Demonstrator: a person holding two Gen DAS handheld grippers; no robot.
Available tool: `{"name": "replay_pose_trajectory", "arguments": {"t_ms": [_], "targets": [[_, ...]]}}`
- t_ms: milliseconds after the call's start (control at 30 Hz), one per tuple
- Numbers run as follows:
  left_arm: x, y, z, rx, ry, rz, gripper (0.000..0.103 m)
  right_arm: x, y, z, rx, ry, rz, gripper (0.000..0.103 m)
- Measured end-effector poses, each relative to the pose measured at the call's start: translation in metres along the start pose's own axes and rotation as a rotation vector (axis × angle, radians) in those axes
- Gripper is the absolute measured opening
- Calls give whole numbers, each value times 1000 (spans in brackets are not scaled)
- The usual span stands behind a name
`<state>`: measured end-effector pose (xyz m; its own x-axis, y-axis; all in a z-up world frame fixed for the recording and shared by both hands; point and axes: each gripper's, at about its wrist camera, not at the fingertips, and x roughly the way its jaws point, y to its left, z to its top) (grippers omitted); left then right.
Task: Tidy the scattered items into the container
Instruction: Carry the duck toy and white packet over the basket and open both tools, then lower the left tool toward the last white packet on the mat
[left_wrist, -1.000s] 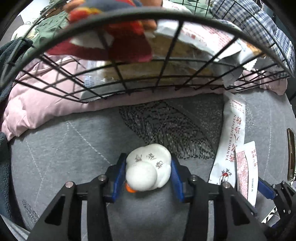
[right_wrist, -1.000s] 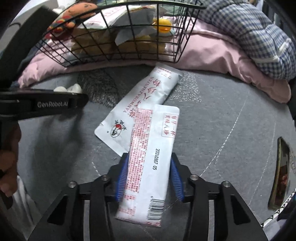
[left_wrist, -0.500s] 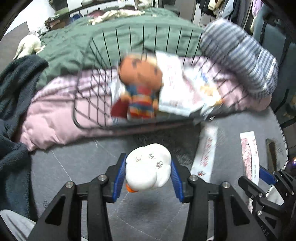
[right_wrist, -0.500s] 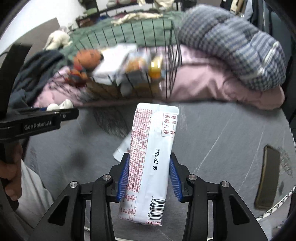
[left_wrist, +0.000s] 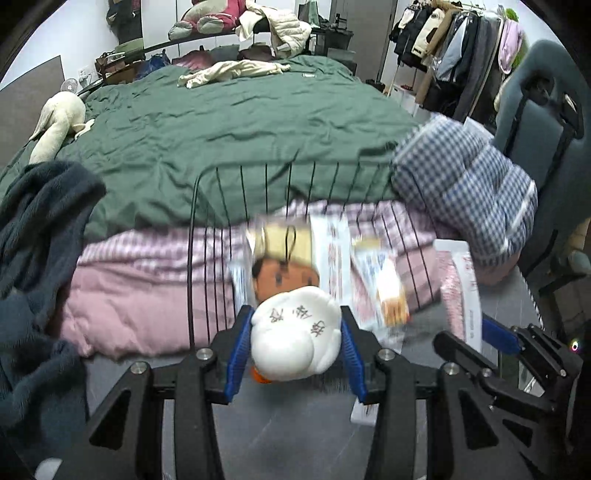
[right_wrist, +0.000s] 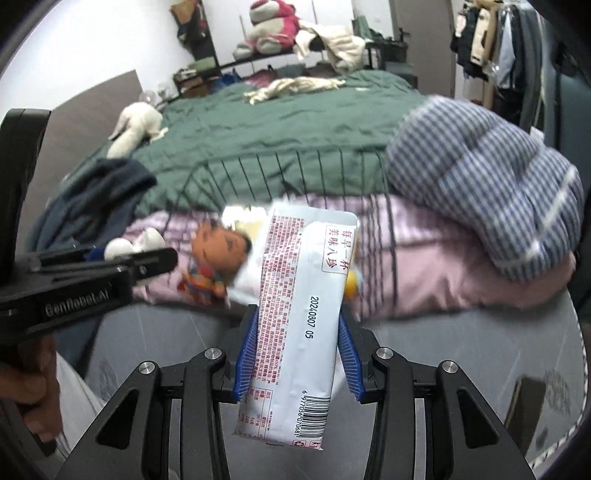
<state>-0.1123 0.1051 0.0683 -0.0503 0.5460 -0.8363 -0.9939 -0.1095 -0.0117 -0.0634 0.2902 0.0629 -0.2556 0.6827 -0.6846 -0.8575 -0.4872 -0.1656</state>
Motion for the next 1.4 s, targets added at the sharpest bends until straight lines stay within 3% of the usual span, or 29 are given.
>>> {"name": "replay_pose_trajectory", "arguments": {"t_ms": [167, 433, 500, 567, 700, 1067, 1400], "targets": [[45, 8, 26, 7, 51, 21, 50, 43, -1, 42, 24, 14, 26, 43], [68, 24, 33, -5, 62, 42, 51, 96, -12, 64, 78, 74, -1, 44], [73, 23, 33, 13, 79, 72, 56, 101, -9, 67, 61, 75, -19, 46], [73, 21, 32, 23, 79, 95, 72, 103, -6, 67, 38, 75, -45, 48], [66, 22, 30, 15, 57, 103, 73, 101, -5, 66, 32, 62, -72, 50], [41, 26, -10, -46, 71, 54, 74, 58, -12, 26, 75, 26, -49, 50], [33, 0, -65, 10, 104, 57, 74, 24, -22, -35, 50, 71, -49, 50]]}}
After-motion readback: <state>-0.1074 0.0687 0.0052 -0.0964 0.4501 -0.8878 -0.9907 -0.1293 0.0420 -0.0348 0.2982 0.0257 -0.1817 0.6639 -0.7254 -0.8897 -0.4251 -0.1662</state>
